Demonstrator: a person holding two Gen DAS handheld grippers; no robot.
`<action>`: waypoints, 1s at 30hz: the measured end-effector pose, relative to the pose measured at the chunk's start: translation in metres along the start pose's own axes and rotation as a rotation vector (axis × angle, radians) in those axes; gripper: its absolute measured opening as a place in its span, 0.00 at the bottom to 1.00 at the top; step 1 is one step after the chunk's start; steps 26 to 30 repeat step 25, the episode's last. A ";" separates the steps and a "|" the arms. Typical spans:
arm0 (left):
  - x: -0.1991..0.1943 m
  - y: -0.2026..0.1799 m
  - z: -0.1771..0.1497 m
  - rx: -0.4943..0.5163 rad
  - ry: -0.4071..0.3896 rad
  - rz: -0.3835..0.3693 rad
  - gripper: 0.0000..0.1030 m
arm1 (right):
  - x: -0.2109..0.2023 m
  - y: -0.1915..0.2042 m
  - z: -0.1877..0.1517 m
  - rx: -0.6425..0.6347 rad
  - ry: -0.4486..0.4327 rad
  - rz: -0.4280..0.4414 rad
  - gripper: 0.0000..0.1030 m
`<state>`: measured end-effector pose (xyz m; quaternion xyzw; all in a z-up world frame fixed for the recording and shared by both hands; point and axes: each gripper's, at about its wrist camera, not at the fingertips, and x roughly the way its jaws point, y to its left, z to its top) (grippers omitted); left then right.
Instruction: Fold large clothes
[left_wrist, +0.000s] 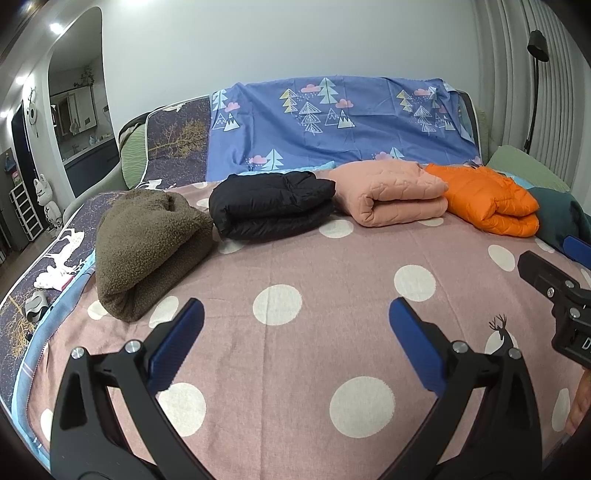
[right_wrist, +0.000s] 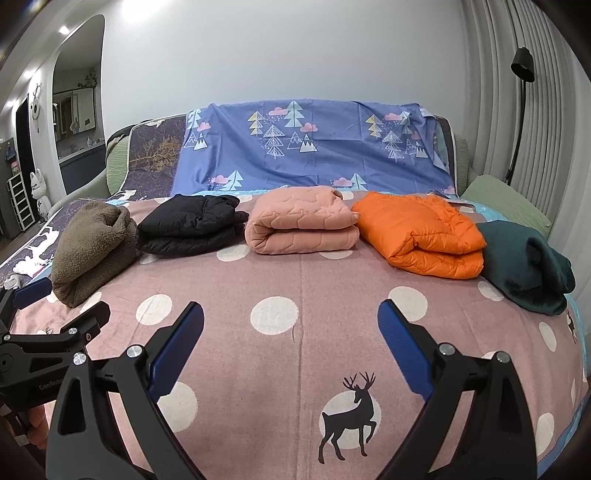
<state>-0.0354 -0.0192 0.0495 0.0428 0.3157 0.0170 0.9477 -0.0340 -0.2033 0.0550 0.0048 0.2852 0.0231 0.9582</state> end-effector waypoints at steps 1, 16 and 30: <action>0.000 0.000 0.000 -0.001 -0.001 0.000 0.98 | 0.000 0.000 0.000 0.001 0.000 0.000 0.92; 0.002 -0.001 -0.001 -0.002 0.015 -0.003 0.98 | 0.002 0.001 -0.003 0.000 0.008 -0.004 0.92; 0.007 -0.005 -0.003 0.007 0.030 -0.003 0.98 | 0.006 0.003 -0.006 -0.008 0.019 -0.015 0.92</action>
